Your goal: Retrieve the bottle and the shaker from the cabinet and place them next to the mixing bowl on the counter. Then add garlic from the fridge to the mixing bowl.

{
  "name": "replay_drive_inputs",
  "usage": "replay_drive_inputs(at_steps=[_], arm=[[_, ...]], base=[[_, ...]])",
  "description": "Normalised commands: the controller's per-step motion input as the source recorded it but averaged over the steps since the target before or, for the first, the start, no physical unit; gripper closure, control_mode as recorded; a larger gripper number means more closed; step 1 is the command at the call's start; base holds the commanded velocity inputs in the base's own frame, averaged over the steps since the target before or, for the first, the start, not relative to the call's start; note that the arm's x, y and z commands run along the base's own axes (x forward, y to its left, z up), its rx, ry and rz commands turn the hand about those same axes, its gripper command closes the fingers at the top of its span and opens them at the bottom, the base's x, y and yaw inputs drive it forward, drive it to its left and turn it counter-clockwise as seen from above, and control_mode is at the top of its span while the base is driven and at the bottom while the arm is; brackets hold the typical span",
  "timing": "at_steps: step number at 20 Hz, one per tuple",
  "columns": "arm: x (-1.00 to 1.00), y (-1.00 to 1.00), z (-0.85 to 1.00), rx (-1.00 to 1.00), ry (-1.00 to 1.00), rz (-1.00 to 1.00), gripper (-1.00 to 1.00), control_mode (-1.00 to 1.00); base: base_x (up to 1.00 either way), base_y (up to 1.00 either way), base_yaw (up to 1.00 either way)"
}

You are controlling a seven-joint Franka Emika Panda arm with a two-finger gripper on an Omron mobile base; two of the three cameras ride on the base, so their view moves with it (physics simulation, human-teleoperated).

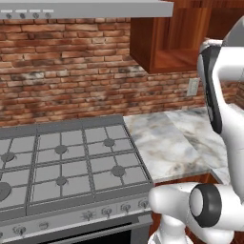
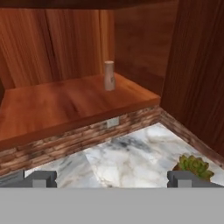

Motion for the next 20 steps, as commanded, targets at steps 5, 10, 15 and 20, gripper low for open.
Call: replay_drive_inputs(at_steps=[5,10,15,20], arm=[[0.49,-0.46,-0.08,0.00,0.00,0.00,-1.00,-1.00],[0.53,-0.40,-0.08,0.00,0.00,0.00,-1.00,-1.00],[0.65,-0.17,-0.08,0.00,0.00,0.00,-1.00,-1.00],[0.70,-0.11,-0.09,0.00,0.00,0.00,-1.00,-1.00]], base=[[0.00,0.00,0.00],[0.00,0.00,0.00],[0.00,0.00,0.00],[0.00,0.00,0.00]])
